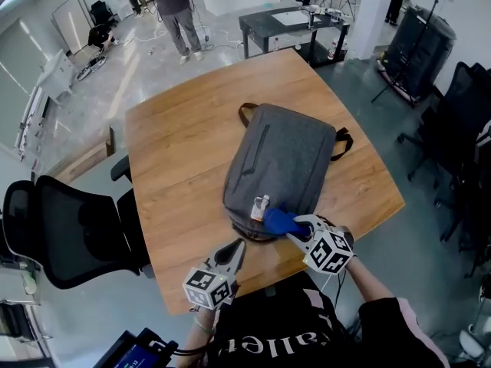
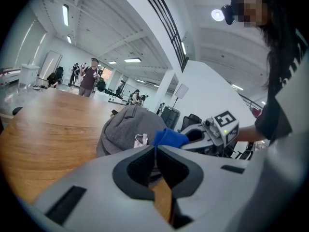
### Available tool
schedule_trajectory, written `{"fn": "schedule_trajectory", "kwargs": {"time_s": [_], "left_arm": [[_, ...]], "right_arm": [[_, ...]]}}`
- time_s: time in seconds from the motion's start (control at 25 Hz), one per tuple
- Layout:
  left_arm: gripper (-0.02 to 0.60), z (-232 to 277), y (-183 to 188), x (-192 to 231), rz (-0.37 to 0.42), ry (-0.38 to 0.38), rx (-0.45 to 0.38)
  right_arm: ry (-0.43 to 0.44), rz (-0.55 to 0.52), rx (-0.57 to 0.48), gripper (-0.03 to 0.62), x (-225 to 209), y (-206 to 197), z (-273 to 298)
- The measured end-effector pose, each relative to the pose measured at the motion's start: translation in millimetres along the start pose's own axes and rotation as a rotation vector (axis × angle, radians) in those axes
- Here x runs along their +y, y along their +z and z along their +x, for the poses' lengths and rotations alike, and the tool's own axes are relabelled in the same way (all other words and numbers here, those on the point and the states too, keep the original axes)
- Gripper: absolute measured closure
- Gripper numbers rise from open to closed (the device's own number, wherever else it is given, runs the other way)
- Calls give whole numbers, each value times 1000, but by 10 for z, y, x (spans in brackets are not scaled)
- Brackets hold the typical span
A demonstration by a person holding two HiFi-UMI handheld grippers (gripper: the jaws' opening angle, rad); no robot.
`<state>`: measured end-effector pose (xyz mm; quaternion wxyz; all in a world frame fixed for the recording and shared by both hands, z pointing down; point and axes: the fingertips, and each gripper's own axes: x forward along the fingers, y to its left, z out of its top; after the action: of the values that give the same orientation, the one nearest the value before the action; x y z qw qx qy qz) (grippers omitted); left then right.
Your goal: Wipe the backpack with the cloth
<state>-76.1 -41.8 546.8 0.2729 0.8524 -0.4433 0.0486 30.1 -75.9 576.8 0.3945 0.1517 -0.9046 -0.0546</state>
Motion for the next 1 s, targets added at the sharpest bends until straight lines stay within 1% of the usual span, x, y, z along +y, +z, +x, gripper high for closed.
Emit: {"fn": "schedule_trajectory", "kwargs": {"time_s": [0.04,0.12,0.2,0.24,0.36,0.44,0.56,0.64,0.72,0.8,0.88,1.0], "left_arm": [[580,1,8,-3,-3,3,-5],[580,9,24,10,-11,14,-13],[580,25,32,31,-17,29,-17],[580,39,36,39,-21,38,-21],[580,104,65,69,-37,72,-40],[580,140,84,94,-48,96,-50],[580,199,119,94,-59,115,-62],[580,241,130,78,-64,122,-64],[580,257,120,75,-71,129,-62],[580,248,109,85,-76,137,-60],[580,230,115,117,-76,145,-63],[580,198,142,167,-76,149,-67]], "right_arm": [[-9,7,-15,508,-154,62,-67],[-42,24,-56,508,-608,201,-198],[-93,34,-83,508,-1193,305,-295],[-120,32,-81,508,-1513,322,-323],[-195,30,-26,508,-2511,250,-297],[-242,66,23,508,-3100,145,-188],[-291,122,108,508,-3678,54,-8],[-291,121,166,508,-3852,30,112],[-267,115,201,508,-3889,-9,259],[-228,105,209,508,-3812,-25,388],[-195,78,200,508,-3675,42,454],[-188,62,182,508,-3451,172,442]]}}
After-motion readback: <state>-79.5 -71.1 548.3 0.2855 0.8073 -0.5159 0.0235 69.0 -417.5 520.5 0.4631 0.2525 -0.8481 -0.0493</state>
